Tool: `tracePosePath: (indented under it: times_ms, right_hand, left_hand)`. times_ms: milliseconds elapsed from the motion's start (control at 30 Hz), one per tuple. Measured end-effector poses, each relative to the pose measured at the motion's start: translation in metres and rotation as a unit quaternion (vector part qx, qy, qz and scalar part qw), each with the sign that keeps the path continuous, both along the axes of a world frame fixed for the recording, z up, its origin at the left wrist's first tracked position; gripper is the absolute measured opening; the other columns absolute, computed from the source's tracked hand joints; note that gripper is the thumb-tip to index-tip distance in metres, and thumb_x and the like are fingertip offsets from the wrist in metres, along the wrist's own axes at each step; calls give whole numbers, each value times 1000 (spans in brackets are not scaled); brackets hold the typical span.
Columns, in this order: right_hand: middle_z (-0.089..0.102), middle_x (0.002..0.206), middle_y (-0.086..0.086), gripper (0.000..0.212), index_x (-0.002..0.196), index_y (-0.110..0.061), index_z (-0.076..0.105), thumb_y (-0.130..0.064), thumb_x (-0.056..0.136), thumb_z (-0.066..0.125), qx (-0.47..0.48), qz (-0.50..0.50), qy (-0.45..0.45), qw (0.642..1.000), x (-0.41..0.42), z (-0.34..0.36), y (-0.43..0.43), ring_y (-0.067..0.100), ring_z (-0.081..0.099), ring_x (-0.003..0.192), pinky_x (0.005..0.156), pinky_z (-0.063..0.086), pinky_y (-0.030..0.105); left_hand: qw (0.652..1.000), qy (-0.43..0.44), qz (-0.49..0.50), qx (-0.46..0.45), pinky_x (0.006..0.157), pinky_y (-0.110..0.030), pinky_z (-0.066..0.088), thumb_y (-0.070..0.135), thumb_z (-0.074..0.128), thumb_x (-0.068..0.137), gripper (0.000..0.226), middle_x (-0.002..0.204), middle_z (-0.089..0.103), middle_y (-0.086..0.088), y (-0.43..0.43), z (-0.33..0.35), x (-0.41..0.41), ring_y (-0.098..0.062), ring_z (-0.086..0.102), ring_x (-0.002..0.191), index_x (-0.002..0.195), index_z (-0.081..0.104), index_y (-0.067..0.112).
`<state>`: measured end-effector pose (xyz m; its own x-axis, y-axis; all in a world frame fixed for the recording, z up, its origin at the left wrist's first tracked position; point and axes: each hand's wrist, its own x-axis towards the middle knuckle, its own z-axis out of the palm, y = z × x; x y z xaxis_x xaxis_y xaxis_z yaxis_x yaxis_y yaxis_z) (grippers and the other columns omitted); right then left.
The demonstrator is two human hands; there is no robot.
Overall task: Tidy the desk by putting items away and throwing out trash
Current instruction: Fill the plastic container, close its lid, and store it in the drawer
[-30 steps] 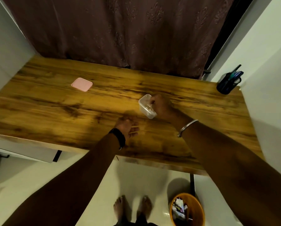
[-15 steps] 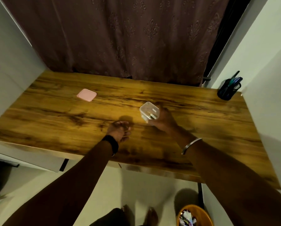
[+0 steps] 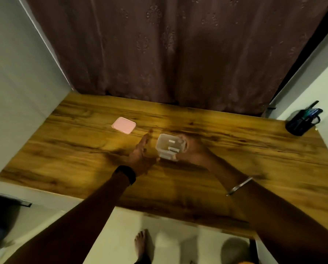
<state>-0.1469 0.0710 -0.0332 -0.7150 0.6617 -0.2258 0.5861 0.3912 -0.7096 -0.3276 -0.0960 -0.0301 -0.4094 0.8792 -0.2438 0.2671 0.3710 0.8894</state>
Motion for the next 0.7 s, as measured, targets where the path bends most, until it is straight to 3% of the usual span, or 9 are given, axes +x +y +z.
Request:
tracePosePath:
  times_ms: [100,233,333,400,533,633,700]
  right_hand:
    - [58,136,-9,91,151,-28,48,-30,71,93,-10,19,3,1000,-43,2,-11,13,60,116,81,54,25]
    - [60,141,-4,88,148,-28,50,-26,70,93,-20,19,4,1000,-86,-2,-25,18,63,119,93,59,40]
    - [56,146,-3,93,151,-28,47,-29,70,93,-33,16,-15,999,-102,-9,-32,20,61,122,98,58,45]
    - [53,149,-1,95,153,-27,45,-29,71,93,-32,20,-23,999,-106,-13,-36,20,59,126,100,57,44]
    - [46,154,-1,100,156,-29,39,-40,71,91,-9,42,-35,998,-106,-20,-36,22,50,135,105,52,43]
    - [42,159,-6,113,158,-37,32,-66,63,86,-48,37,-29,998,-107,-16,-30,17,47,138,107,52,44]
    - [46,154,-7,97,157,-35,36,-65,75,80,-85,-21,29,996,-111,-9,-23,14,49,135,105,53,40]
  left_hand:
    - [997,76,-25,-17,87,-26,50,33,86,75,112,150,35,12,-3,-7,-48,-17,48,124,157,10,38]
    - [991,110,-73,-25,90,-35,54,37,85,74,101,148,44,11,-4,-22,-97,-18,55,118,153,22,41]
    - [988,116,-93,-32,86,-38,57,31,84,76,95,145,48,9,-2,-32,-116,-17,62,107,153,28,33]
    - [990,100,-95,-28,83,-40,60,28,85,75,89,144,52,6,0,-41,-123,-15,66,99,148,34,34]
    - [993,65,-99,-4,72,-23,60,21,87,73,88,140,56,5,1,-50,-124,-4,67,94,144,37,35]
    - [992,-8,-125,14,82,-33,60,25,90,71,102,140,51,12,-3,-45,-128,-8,64,108,152,29,29]
    - [996,-8,-84,31,94,-37,53,37,76,85,84,144,46,12,-5,-44,-143,-11,54,120,154,29,30]
